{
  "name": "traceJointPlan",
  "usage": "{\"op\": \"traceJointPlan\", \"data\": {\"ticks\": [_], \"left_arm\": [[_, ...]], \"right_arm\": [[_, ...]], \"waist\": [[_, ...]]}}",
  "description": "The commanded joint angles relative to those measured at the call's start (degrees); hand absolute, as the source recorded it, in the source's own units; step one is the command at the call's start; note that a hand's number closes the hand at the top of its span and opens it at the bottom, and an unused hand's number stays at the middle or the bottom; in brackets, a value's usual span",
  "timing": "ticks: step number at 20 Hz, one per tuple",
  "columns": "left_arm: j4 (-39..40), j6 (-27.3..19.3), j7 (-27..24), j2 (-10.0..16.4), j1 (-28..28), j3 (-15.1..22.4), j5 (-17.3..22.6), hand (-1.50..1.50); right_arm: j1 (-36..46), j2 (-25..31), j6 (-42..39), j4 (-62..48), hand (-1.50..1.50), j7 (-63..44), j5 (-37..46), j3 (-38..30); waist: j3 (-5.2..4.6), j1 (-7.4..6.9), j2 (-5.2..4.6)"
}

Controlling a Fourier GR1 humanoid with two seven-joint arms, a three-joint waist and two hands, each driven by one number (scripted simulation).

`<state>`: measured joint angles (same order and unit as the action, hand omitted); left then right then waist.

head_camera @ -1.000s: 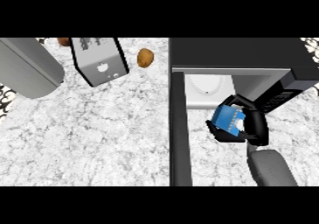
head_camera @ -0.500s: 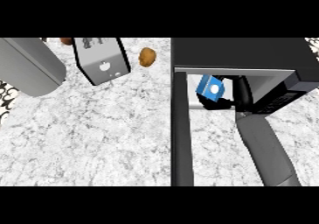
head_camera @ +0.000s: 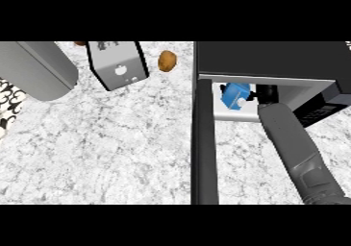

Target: Pick up the milk, place it into the microwave and close the microwave

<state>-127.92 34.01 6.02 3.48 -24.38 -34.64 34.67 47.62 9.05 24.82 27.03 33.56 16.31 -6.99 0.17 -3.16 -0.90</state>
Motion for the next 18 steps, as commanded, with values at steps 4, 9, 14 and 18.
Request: {"op": "traceJointPlan", "data": {"ticks": [4, 9, 14, 18], "left_arm": [[1.41, 3.58, -2.18, -1.16, -1.47, 0.07, 0.23, -1.5], [1.87, -0.55, 0.42, -0.51, 4.43, 2.74, -4.24, -1.5], [3.01, 0.9, -0.83, -1.09, 4.29, 3.0, -4.49, -1.5], [5.43, 0.54, -1.59, -0.29, 6.62, 2.53, -5.8, -1.5]], "right_arm": [[6.1, 3.89, 11.21, -8.88, 1.5, 1.88, 1.92, -3.38], [8.78, 4.3, 15.93, -13.22, 1.5, 3.91, 5.1, -1.79], [7.89, 7.51, 17.94, -17.15, 1.5, 4.52, 6.53, -1.71], [8.18, 9.13, 26.53, -20.81, -1.5, -2.0, 8.34, -1.36]], "waist": [[-0.04, -2.43, -0.86], [0.03, -1.57, -1.48], [0.11, -3.17, -2.21], [-0.01, -2.78, -2.4]]}}
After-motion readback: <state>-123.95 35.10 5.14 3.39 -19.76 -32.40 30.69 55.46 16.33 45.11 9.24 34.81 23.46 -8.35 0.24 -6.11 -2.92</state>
